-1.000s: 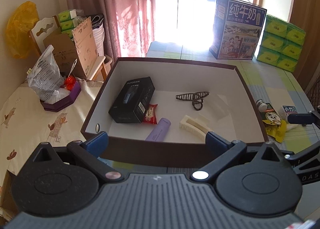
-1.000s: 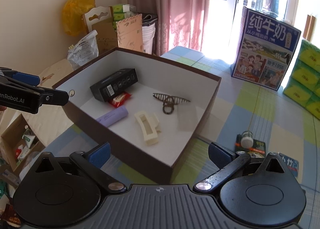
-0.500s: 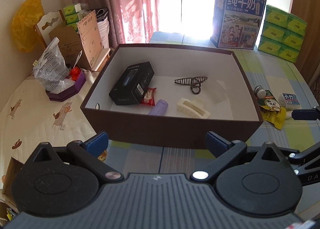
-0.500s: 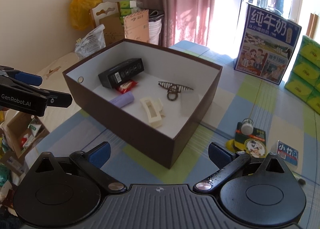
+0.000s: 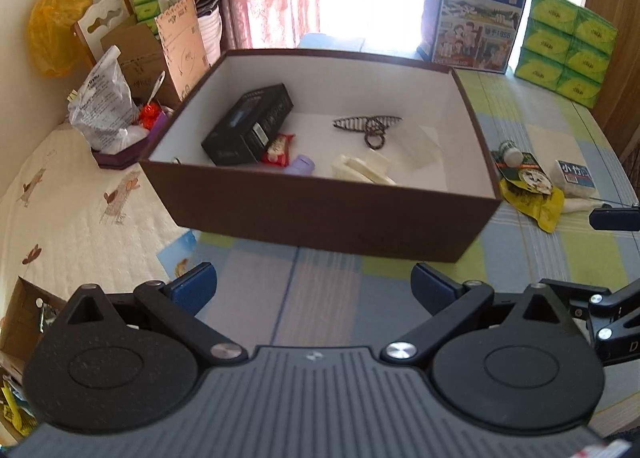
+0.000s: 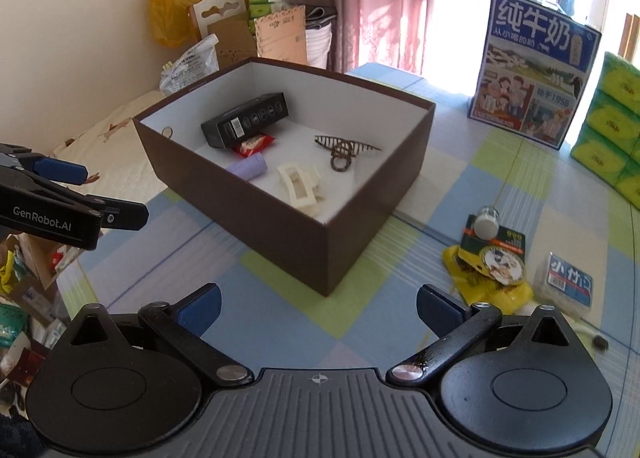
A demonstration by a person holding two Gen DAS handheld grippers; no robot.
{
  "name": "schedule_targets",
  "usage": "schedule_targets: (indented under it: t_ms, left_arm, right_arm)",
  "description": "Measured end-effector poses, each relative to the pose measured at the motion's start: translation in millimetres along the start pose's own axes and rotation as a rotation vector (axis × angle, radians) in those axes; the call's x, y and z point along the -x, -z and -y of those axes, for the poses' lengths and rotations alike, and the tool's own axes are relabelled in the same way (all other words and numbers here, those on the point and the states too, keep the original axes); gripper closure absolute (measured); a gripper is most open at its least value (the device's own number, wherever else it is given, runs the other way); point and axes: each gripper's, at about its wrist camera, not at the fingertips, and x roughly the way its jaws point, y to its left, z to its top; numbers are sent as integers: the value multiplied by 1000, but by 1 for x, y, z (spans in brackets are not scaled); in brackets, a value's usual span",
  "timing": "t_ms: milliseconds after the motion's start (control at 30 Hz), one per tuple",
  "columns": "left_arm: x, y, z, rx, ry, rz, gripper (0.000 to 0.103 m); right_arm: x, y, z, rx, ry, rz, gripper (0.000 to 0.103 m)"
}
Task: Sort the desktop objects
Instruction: 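Withdraw both tools from the box toward the remaining items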
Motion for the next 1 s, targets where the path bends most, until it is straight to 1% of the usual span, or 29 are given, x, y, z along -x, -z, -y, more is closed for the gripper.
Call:
schedule_targets:
  t_ms: [233,433,767,1000]
  left_arm:
    - [1,12,31,-15,41,-35,1]
    - [-4,18,63,-35,98,-74,2]
    - [-19,15,133,-125,221,-106,2]
    - [-31,6,176,-177,278,-108,2]
  right_arm:
    - [11,21,22,-29,6,-36,2]
    - [23,44,54,-97,34,-75,2]
    - [42,83,122,-275,136,-112,2]
    - [55,103,165,-368,205,-124,2]
